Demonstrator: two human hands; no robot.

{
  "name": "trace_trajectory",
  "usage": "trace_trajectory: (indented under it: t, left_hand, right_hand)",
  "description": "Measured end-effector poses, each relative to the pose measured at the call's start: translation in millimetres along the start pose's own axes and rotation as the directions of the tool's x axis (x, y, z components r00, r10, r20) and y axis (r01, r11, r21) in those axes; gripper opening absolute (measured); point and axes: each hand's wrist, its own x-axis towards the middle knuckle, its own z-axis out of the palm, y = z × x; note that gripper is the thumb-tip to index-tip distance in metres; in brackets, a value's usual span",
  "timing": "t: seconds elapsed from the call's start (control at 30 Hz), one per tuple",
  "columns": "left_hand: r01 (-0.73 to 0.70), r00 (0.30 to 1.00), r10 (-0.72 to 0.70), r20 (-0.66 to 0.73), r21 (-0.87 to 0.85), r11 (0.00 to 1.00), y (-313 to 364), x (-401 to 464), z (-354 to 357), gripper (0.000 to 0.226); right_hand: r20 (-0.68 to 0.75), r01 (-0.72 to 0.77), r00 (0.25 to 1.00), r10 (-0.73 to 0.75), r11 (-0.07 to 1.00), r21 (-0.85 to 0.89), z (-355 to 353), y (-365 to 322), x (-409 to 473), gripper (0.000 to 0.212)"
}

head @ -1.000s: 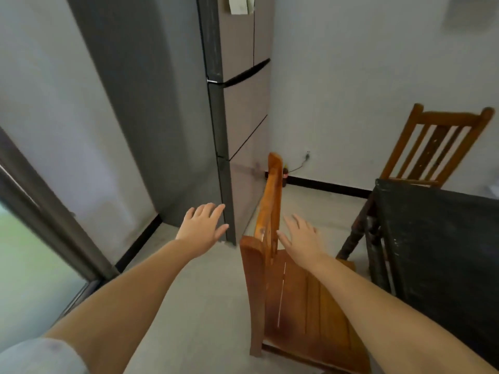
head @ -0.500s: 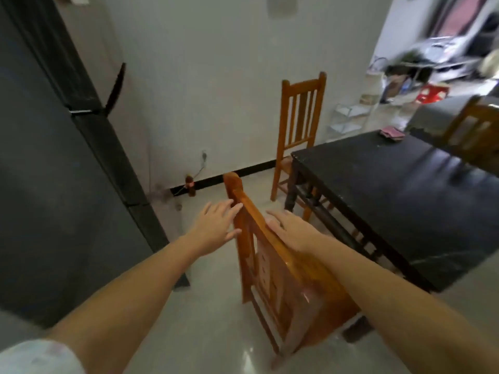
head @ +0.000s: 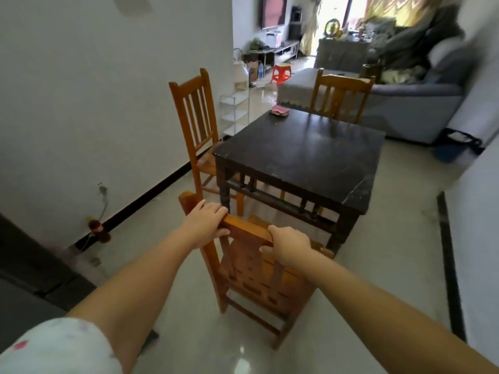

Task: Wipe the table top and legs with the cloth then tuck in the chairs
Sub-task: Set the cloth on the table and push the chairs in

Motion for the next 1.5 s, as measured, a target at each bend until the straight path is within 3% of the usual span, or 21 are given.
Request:
trace_trajectory:
  t: [0.13, 0.27, 0.4, 0.63, 0.87, 1.5]
  left_hand:
    - [-0.063, 0.997, 0.06, -0.046, -0.065, 0.996, -13, 7, 8, 0.035]
    - [-0.186, 0.982, 0.186, -0.013, -0.041, 0.982, -27, 15, 7, 0.033]
    - [-0.254, 0.966, 0.253, -0.061, -0.018, 0.967, -40, 21, 11, 0.037]
    - [-0.275, 0.958, 0.27, -0.095, -0.045, 0.96, -63, 49, 16, 0.039]
    - [-0.286, 0.958, 0.285, -0.024, -0.046, 0.957, -75, 111, 12, 0.041]
    - [-0.288, 0.957, 0.289, 0.019, -0.067, 0.955, -25, 229, 7, 0.039]
  right_hand:
    - [-0.125, -0.072, 0.99, 0.067, 0.997, -0.039, 5, 2, -13, 0.034]
    - [-0.234, -0.183, 0.952, 0.195, 0.98, 0.074, 17, -2, -19, 0.034]
    - [-0.348, -0.181, 0.918, 0.19, 0.982, 0.058, 26, -13, -18, 0.034]
    - [-0.352, -0.154, 0.922, 0.159, 0.987, 0.042, 14, -18, 10, 0.035]
    - [-0.343, -0.184, 0.919, 0.195, 0.981, 0.065, 4, 3, 61, 0.032]
    - [-0.298, -0.195, 0.931, 0.208, 0.978, 0.072, -35, 112, 132, 0.038]
